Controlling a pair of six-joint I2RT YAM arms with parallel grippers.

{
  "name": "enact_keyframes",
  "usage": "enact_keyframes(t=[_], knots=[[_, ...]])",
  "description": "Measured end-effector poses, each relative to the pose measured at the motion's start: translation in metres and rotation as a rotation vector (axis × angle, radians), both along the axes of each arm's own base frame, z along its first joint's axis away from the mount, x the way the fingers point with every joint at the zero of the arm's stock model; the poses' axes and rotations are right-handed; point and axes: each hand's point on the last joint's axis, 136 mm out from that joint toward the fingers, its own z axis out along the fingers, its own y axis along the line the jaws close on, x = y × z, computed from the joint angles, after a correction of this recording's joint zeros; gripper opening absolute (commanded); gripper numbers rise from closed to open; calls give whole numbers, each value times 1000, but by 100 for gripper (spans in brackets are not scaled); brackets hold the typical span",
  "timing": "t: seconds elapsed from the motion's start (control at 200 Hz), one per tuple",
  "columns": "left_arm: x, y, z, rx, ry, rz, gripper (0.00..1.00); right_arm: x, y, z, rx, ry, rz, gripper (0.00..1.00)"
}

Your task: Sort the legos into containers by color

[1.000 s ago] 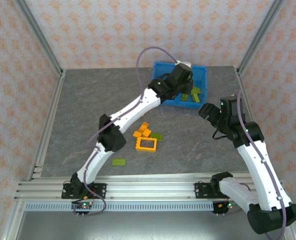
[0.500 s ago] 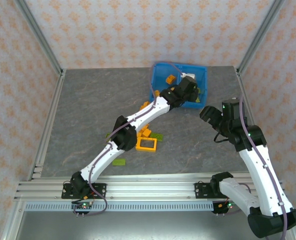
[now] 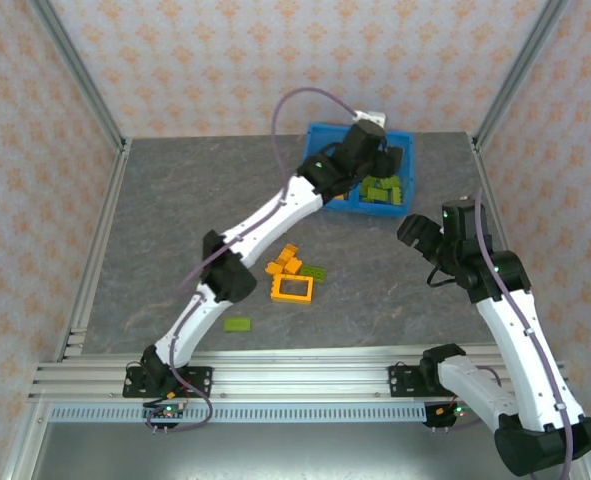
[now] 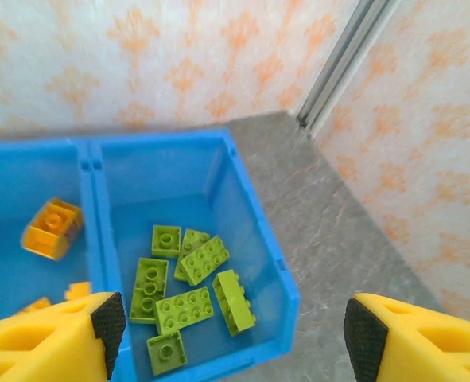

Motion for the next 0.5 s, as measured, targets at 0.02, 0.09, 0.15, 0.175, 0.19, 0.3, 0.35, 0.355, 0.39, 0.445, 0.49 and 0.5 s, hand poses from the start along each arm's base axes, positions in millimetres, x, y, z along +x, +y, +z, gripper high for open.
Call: enact_keyframes(t=[0.02,0.09,0.15,0.175,0.19,0.3,0.35,0.355,0.39,0.445,0.49,0.5], knots=[[-7,7,14,5,-15,-6,78,0,3,-1,2,2,17,88],[-32,35,56,12,-56,-8,79,1,13,-6,0,14,77,88],[-57,65,86,24,-92,2,80,1,26,-12,-11,37,144,88],[-68,79,95,31,-103,8,80,1,32,-15,-16,48,174,88],[-73,86,98,34,-109,13,80,1,37,-17,-19,56,192,87],[-107,143,105,68,-124,70,83,-1,78,-36,-38,118,355,88],[-119,170,96,96,-114,110,84,-5,103,-45,-48,140,447,88],[-120,172,95,98,-113,113,84,-5,105,-45,-49,140,451,88],[-126,190,83,124,-96,145,84,-10,122,-52,-60,154,511,88],[-135,218,60,169,-60,198,85,-19,147,-63,-77,179,599,88],[-143,241,39,206,-24,242,87,-24,163,-72,-96,200,650,86],[-146,246,34,216,-13,251,87,-25,166,-75,-100,206,659,86]])
